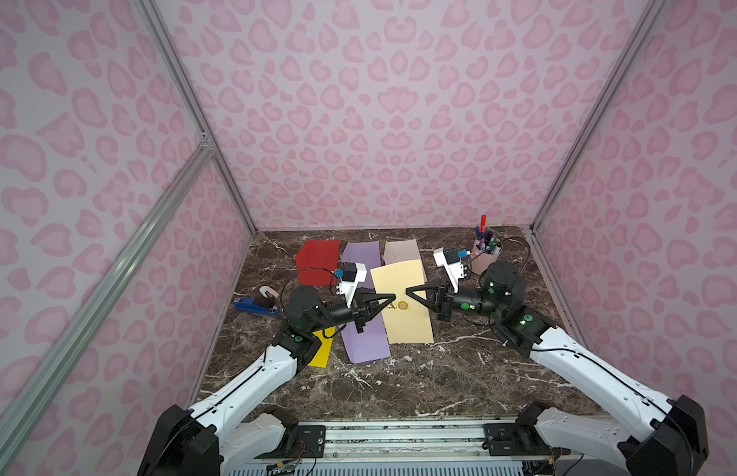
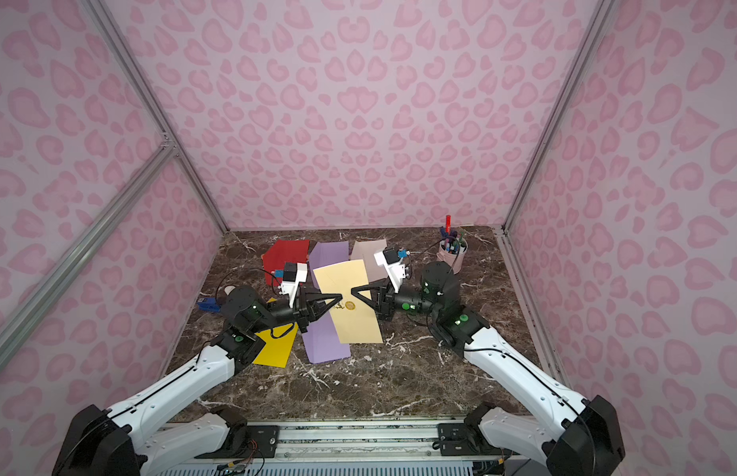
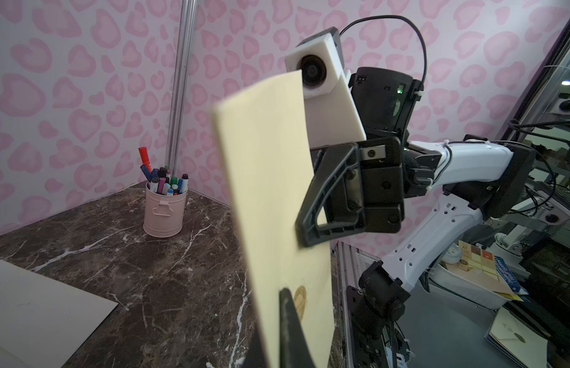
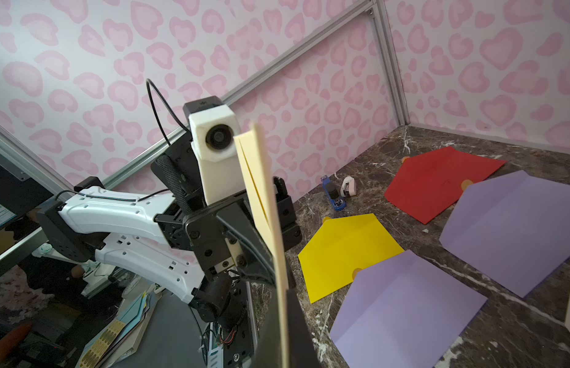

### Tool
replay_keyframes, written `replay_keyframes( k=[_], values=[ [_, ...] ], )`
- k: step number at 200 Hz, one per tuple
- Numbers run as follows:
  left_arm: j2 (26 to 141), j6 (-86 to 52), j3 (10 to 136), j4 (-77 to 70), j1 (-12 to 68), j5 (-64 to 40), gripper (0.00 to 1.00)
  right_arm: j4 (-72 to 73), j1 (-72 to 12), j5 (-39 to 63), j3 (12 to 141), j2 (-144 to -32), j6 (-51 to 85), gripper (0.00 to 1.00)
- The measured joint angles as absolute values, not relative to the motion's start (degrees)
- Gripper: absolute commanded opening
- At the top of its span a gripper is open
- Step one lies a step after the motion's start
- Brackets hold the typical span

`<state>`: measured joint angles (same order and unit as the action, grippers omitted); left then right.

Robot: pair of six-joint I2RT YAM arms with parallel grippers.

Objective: Open the envelope
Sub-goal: Pick up the envelope from the center of the board.

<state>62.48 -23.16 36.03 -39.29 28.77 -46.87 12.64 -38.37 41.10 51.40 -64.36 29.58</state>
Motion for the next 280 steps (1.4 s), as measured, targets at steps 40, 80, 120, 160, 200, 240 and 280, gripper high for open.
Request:
replay_keyframes(
  k=[40,80,120,160,200,240,280],
  values=[
    [62.6,-21.8,36.7,-37.4,28.5,-47.3,0.05,12.1,-38.4,40.9,51.4,-64.3,28.7,0.0],
    [62.0,-19.7,37.7,-34.7,28.0,-47.3,0.05,11.1,-38.5,40.9,51.8,-64.3,27.7,0.02],
    [61.8,-17.6,40.0,-30.6,27.5,-47.7,0.05,7.6,-38.7,41.5,52.3,-64.1,25.2,0.18],
    [63.7,-15.4,42.7,-28.6,27.4,-49.8,0.05,0.3,-38.8,41.3,53.9,-63.9,20.6,0.22],
    [65.7,-13.9,44.6,-25.4,27.4,-53.0,0.05,-4.1,-37.9,40.8,55.9,-64.2,16.5,0.19],
    [66.0,-12.0,45.3,-22.6,27.5,-55.4,0.05,-5.4,-35.6,41.8,57.3,-64.6,14.5,0.12],
    [66.0,-11.6,45.3,-21.4,27.4,-55.8,0.05,-5.4,-34.7,44.5,57.3,-64.7,13.8,0.0]
  ],
)
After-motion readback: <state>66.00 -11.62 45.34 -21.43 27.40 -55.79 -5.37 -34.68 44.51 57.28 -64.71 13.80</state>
